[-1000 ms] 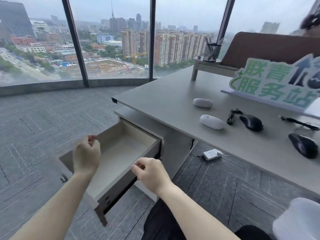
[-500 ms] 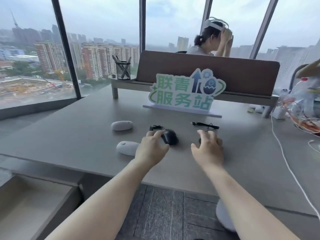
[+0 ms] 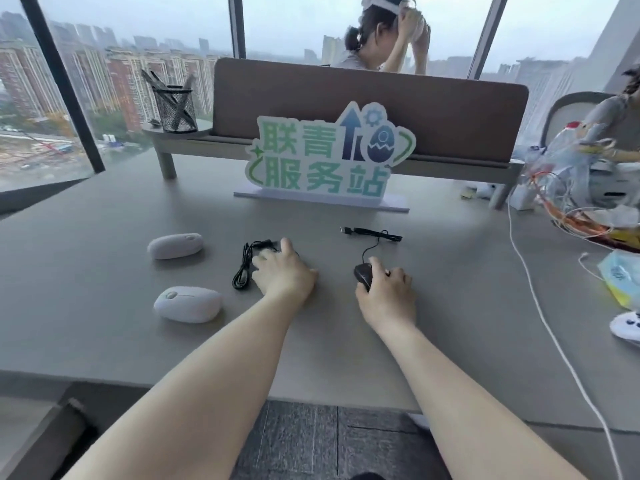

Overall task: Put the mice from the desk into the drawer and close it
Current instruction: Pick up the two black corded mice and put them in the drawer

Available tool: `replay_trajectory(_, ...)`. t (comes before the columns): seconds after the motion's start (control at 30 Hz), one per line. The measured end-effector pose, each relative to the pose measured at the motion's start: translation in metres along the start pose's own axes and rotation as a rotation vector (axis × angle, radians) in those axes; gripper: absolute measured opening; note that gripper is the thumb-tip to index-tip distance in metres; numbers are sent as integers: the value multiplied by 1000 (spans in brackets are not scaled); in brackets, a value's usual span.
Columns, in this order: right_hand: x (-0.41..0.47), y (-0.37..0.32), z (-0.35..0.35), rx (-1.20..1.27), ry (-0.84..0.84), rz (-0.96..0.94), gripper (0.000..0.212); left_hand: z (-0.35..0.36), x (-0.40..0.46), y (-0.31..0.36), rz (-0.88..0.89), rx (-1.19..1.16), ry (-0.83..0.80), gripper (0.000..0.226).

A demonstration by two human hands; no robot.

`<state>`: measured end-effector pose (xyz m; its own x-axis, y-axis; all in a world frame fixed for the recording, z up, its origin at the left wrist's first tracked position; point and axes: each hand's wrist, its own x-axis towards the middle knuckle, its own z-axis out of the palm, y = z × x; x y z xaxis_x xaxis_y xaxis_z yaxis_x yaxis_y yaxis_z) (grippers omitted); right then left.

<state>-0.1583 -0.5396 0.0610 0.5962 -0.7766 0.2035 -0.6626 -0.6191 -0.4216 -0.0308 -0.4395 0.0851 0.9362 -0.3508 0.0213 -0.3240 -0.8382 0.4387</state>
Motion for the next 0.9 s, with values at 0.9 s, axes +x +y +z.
replay_trajectory(0.9,-209,-319,-41,960,-175,-765,46,-262,-185,-275,-120,-478,747,65)
